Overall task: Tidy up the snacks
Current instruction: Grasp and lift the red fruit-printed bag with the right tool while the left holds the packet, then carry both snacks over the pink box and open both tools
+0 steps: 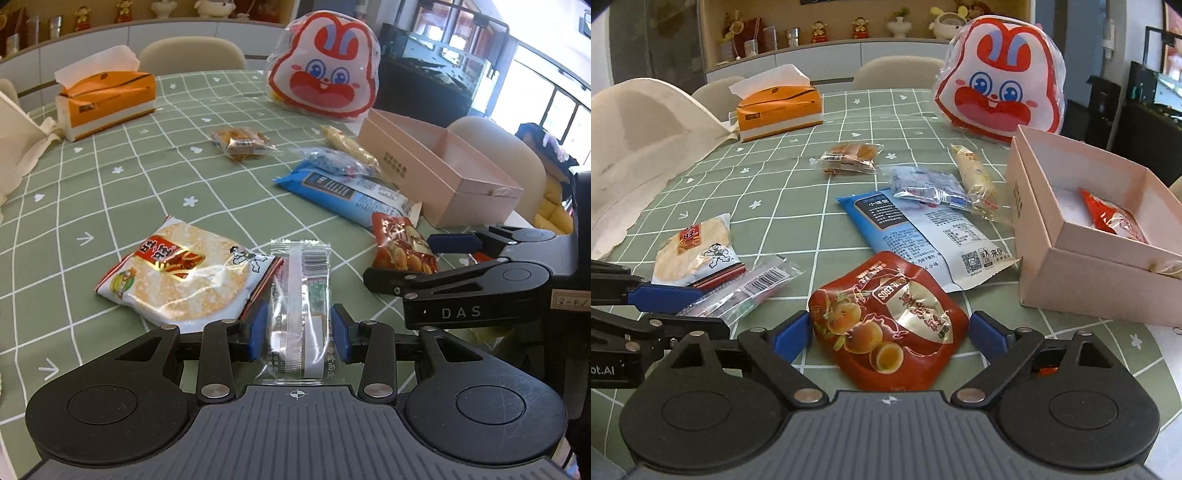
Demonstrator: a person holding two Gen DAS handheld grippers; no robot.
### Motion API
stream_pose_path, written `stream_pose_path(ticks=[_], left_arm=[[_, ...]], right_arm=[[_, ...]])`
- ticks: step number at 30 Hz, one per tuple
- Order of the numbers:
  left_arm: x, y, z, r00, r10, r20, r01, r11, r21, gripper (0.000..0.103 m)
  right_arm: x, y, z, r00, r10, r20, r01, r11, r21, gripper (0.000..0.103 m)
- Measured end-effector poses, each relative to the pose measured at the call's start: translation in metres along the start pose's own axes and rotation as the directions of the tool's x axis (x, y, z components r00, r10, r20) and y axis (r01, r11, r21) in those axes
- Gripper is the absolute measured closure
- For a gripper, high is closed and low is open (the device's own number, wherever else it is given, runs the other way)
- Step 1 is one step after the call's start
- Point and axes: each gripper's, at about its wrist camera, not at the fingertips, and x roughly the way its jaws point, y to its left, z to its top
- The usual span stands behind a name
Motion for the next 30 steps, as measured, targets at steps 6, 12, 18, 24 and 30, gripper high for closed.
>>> stream_pose_path(ticks=[6, 12, 18, 24, 30], left_arm=[[0.0, 0.0, -0.002, 1.0, 0.006, 0.012, -0.006, 1.0, 0.003, 0.059], [-0.001, -0.006, -0.008, 0.999, 0.023, 0.043, -0.023, 1.0, 0.017, 0.057], [-0.003, -0.029, -0.016, 0.997, 0.053, 0.051, -0.061, 0.984, 0.166, 0.06], [-0.029, -0.067, -0.022, 0.991, -0.05, 0.124, 0.02, 0.973, 0.231, 0.061], [-0.079, -0.118, 0.064, 0.923, -0.194, 0.333, 0.115, 0.963, 0.243, 0.06]], right_arm=[[-0.015, -0.001, 0.002, 1.0, 0.009, 0.022, -0.008, 1.0, -0.02, 0.027], [-0.068, 0.004, -0.002, 0.991, -0.003, 0.133, 0.019, 0.993, -0.117, 0.03], [-0.112, -0.02, -0.024, 0.982, -0.077, 0.173, 0.095, 0.991, -0.097, 0.03], [-0.161, -0.067, -0.045, 0.958, -0.183, 0.222, 0.196, 0.98, -0.037, 0.03], [-0.216, -0.117, -0.01, 0.9, -0.233, 0.369, 0.259, 0.966, -0.023, 0.029]])
